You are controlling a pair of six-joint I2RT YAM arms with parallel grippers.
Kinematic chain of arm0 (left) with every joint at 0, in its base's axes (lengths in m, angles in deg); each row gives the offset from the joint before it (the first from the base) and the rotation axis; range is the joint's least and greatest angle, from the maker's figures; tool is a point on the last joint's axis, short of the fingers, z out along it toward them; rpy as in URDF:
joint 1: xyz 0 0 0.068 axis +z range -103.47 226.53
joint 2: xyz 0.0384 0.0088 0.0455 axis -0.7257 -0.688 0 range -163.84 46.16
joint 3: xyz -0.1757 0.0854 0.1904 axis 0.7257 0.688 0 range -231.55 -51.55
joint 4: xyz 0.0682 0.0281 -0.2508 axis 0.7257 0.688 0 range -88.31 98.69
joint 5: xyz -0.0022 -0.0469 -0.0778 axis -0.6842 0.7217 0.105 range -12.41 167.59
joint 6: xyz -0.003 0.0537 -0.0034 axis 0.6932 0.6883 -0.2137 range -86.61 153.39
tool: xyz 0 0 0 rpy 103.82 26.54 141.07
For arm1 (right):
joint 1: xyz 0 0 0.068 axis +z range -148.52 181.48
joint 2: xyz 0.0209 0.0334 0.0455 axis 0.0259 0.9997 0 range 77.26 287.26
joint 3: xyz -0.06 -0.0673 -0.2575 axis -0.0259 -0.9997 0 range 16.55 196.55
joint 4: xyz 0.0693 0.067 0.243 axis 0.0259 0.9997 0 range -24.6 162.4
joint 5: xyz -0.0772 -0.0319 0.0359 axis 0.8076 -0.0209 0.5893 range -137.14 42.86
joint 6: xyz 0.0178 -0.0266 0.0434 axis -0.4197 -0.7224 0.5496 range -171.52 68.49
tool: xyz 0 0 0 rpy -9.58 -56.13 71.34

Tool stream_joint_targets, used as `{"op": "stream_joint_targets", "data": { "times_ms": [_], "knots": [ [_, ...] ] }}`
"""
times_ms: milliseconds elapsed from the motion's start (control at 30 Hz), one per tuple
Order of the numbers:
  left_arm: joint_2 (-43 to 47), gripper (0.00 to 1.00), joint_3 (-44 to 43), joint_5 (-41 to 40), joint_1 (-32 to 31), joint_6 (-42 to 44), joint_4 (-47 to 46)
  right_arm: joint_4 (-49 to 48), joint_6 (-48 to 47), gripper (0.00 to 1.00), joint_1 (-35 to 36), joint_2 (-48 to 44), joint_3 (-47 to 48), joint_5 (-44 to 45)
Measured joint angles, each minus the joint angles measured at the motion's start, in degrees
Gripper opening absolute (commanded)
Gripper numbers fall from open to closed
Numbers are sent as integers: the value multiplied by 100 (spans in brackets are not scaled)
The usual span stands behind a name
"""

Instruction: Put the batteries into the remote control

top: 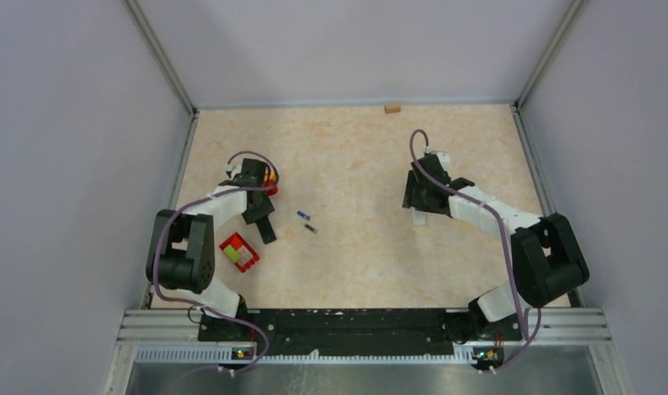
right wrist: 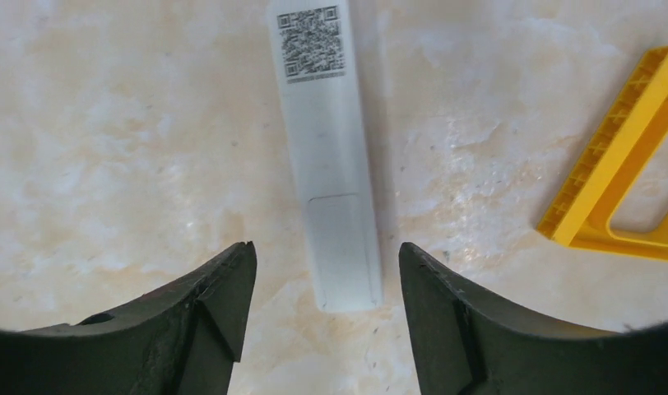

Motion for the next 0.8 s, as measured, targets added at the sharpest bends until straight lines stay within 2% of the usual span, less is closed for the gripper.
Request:
{"op": "stream_joint_targets", "data": {
  "times_ms": [100,233,267,433,800],
  "knots": [
    [98,8,107,26,-46,0,-118,2,-96,36,-2,-321,0,-332],
    [254,0,229,188,-66,-11,-155,-48,-125,14,-4,-800,-61,-785],
    [291,0,254,247,-70,-15,-142,-61,-129,1,-2,-938,-101,-870],
    [579,0,361,697,-114,-55,90,-181,-2,0,2,-1453,-426,-1130],
    [1530,0,348,1967,-476,-63,164,-752,476,0,59,-1480,-946,-2288]
  ]
}}
